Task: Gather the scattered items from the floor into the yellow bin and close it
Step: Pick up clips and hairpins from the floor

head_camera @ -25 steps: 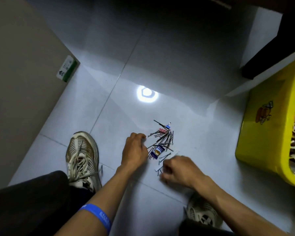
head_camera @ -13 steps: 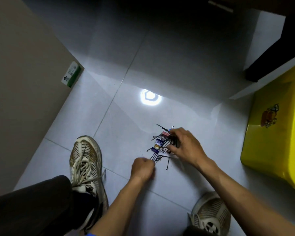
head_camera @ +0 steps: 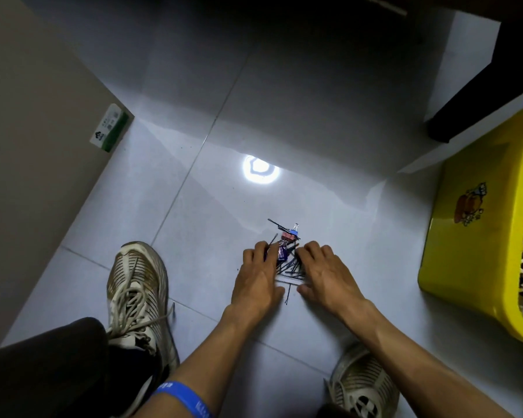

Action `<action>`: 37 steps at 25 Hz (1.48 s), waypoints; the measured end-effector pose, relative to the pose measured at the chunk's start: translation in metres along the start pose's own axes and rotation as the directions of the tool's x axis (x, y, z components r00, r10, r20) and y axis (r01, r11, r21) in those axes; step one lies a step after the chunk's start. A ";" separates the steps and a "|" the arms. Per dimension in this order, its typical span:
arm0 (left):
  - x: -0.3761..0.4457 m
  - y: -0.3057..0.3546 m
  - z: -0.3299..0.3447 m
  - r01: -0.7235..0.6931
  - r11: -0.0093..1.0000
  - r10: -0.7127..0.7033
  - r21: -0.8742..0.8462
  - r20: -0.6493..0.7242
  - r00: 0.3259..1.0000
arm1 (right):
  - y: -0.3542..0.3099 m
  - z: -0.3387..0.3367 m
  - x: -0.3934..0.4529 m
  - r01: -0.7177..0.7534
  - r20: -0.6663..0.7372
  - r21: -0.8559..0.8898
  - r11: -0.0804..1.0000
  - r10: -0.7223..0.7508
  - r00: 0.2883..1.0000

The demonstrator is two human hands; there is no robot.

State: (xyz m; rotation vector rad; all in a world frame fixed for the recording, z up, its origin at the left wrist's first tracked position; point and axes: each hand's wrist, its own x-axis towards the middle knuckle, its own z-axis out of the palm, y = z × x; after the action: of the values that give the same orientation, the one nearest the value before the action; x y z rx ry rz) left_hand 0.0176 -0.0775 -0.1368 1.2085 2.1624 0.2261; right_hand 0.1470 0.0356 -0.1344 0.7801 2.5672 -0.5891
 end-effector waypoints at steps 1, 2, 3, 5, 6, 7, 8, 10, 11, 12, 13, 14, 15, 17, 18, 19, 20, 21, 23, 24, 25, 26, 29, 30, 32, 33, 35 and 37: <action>-0.001 -0.002 0.002 -0.030 0.999 0.030 -0.032 -0.021 0.999 | 0.001 0.000 0.000 0.013 -0.025 0.023 1.000 -0.012 1.000; -0.002 -0.003 0.002 -0.036 0.998 0.035 -0.058 -0.028 0.999 | 0.002 -0.002 0.000 0.038 -0.046 0.041 0.998 -0.036 0.998; -0.002 -0.003 0.002 -0.030 0.996 0.028 -0.079 -0.030 0.999 | 0.003 -0.005 0.000 0.072 -0.061 0.037 0.997 -0.070 0.996; 0.000 -0.003 -0.001 -0.024 0.995 0.025 -0.101 0.001 1.000 | 0.004 -0.009 0.003 0.153 -0.111 -0.033 0.988 -0.156 0.981; 0.001 -0.003 -0.002 -0.028 0.995 0.030 -0.099 0.020 0.999 | 0.004 -0.010 0.005 0.174 -0.146 -0.072 0.982 -0.183 0.972; 0.002 -0.004 -0.003 -0.036 0.995 0.039 -0.094 0.030 0.999 | 0.003 -0.012 0.008 0.175 -0.176 -0.087 0.981 -0.188 0.966; 0.003 -0.005 -0.003 -0.043 0.995 0.046 -0.091 0.030 0.998 | 0.003 -0.014 0.014 0.165 -0.168 -0.073 0.984 -0.175 0.970; 0.003 -0.006 -0.005 -0.053 0.995 0.056 -0.083 0.023 0.998 | 0.004 -0.020 0.029 0.144 -0.101 -0.007 0.990 -0.144 0.984; 0.004 -0.007 -0.005 -0.067 0.995 0.068 -0.081 0.019 0.997 | 0.003 -0.023 0.037 0.141 -0.060 0.027 0.990 -0.140 0.988; 0.005 -0.009 -0.004 -0.081 0.993 0.082 -0.088 0.009 0.997 | 0.003 -0.024 0.045 0.149 -0.043 0.044 0.988 -0.147 0.988; 0.007 -0.012 -0.005 -0.092 0.990 0.091 -0.108 -0.010 0.996 | 0.001 -0.026 0.051 0.166 -0.036 0.037 0.985 -0.165 0.986; 0.009 -0.014 -0.006 -0.101 0.986 0.097 -0.130 -0.036 0.995 | 0.000 -0.028 0.055 0.195 -0.028 0.009 0.981 -0.195 0.980; 0.012 -0.016 -0.006 -0.109 0.983 0.100 -0.150 -0.069 0.993 | -0.002 -0.029 0.058 0.228 -0.014 -0.036 0.973 -0.228 0.974; 0.017 -0.019 -0.008 -0.113 0.974 0.086 -0.197 -0.140 0.986 | -0.005 -0.026 0.059 0.268 -0.001 -0.137 0.954 -0.270 0.963; 0.020 -0.020 -0.010 -0.105 0.968 0.067 -0.229 -0.166 0.984 | -0.007 -0.023 0.057 0.273 -0.020 -0.186 0.944 -0.282 0.959; 0.022 -0.020 -0.011 -0.091 0.962 0.045 -0.259 -0.179 0.983 | -0.009 -0.019 0.054 0.271 -0.051 -0.238 0.933 -0.290 0.956; 0.024 -0.019 -0.013 -0.077 0.957 0.025 -0.278 -0.186 0.982 | -0.011 -0.015 0.052 0.259 -0.086 -0.289 0.922 -0.294 0.952; 0.026 -0.018 -0.014 -0.064 0.956 0.008 -0.286 -0.192 0.981 | -0.015 -0.010 0.049 0.235 -0.127 -0.326 0.916 -0.289 0.949; 0.026 -0.018 -0.017 -0.036 0.958 -0.030 -0.285 -0.223 0.974 | -0.024 -0.002 0.046 0.179 -0.201 -0.335 0.925 -0.255 0.946; 0.025 -0.019 -0.019 -0.021 0.958 -0.052 -0.285 -0.249 0.967 | -0.028 0.000 0.046 0.157 -0.227 -0.331 0.930 -0.240 0.944; 0.023 -0.021 -0.022 -0.008 0.957 -0.075 -0.289 -0.276 0.958 | -0.033 0.001 0.048 0.140 -0.242 -0.339 0.931 -0.230 0.943; 0.022 -0.024 -0.025 0.006 0.955 -0.101 -0.297 -0.304 0.948 | -0.038 0.001 0.050 0.122 -0.243 -0.350 0.929 -0.216 0.946; 0.018 -0.039 -0.036 0.082 0.942 -0.203 -0.327 -0.357 0.912 | -0.048 -0.003 0.057 0.072 -0.252 -0.327 0.942 -0.161 0.954; 0.016 -0.042 -0.038 0.109 0.937 -0.231 -0.331 -0.355 0.906 | -0.049 -0.004 0.058 0.062 -0.261 -0.307 0.950 -0.147 0.954; 0.012 -0.046 -0.039 0.142 0.929 -0.263 -0.341 -0.341 0.903 | -0.051 -0.006 0.059 0.046 -0.230 -0.284 0.958 -0.115 0.966; 0.011 -0.046 -0.038 0.147 0.925 -0.270 -0.351 -0.333 0.904 | -0.051 -0.007 0.061 0.038 -0.203 -0.283 0.958 -0.099 0.974; 0.010 -0.042 -0.038 0.151 0.912 -0.282 -0.381 -0.319 0.905 | -0.048 -0.008 0.066 0.042 -0.145 -0.216 0.975 -0.074 0.987; 0.009 -0.035 -0.041 0.151 0.888 -0.309 -0.434 -0.322 0.895 | -0.039 -0.015 0.071 -0.001 -0.081 0.117 0.993 0.011 0.997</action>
State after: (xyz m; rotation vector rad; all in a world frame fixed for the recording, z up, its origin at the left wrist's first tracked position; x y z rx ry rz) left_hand -0.0356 -0.0839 -0.1242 0.6984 2.4082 0.8176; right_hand 0.0660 0.0440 -0.1447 0.8672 2.6227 -0.7260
